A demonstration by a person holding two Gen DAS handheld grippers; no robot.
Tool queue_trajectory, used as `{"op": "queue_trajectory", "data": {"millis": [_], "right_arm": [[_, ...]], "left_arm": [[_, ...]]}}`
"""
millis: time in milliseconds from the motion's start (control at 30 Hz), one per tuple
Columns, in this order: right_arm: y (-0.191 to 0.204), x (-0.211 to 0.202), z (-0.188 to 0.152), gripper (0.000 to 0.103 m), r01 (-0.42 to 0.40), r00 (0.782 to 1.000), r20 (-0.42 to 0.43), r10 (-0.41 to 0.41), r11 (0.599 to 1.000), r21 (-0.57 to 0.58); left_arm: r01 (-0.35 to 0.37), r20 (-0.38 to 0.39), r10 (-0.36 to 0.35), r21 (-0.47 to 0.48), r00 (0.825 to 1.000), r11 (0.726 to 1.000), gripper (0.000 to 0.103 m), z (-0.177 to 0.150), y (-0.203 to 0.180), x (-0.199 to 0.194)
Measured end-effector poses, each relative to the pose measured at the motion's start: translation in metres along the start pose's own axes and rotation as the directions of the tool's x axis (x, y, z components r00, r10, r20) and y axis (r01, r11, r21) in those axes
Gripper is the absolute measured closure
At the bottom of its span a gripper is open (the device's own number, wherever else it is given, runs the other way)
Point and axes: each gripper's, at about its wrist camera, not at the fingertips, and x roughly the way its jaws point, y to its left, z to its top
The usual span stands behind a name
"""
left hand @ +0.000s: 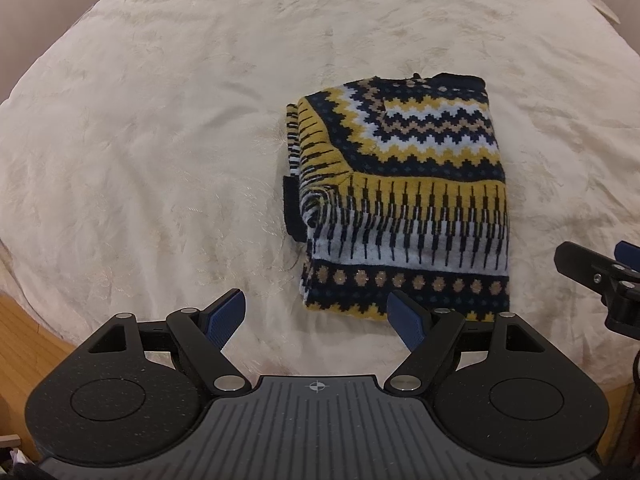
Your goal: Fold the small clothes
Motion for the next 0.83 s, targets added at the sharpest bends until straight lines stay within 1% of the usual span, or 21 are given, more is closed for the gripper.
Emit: {"op": "queue_trajectory", "data": {"millis": [267, 500, 833], "right_arm": [[-0.002, 0.007, 0.004, 0.002, 0.021, 1.000, -0.015, -0.021, 1.000, 0.014], [-0.002, 0.015, 0.012, 0.002, 0.042, 0.999, -0.023, -0.042, 0.999, 0.031], [0.007, 0.025, 0.019, 0.002, 0.056, 0.997, -0.046, -0.055, 0.998, 0.038]], "left_arm": [[0.000, -0.013, 0.000, -0.003, 1.000, 1.000, 0.026, 0.011, 0.007, 0.006], [0.014, -0.023, -0.014, 0.008, 1.000, 1.000, 0.026, 0.024, 0.011, 0.012], [0.029, -0.038, -0.028, 0.029, 0.999, 0.999, 0.026, 0.041, 0.020, 0.023]]}}
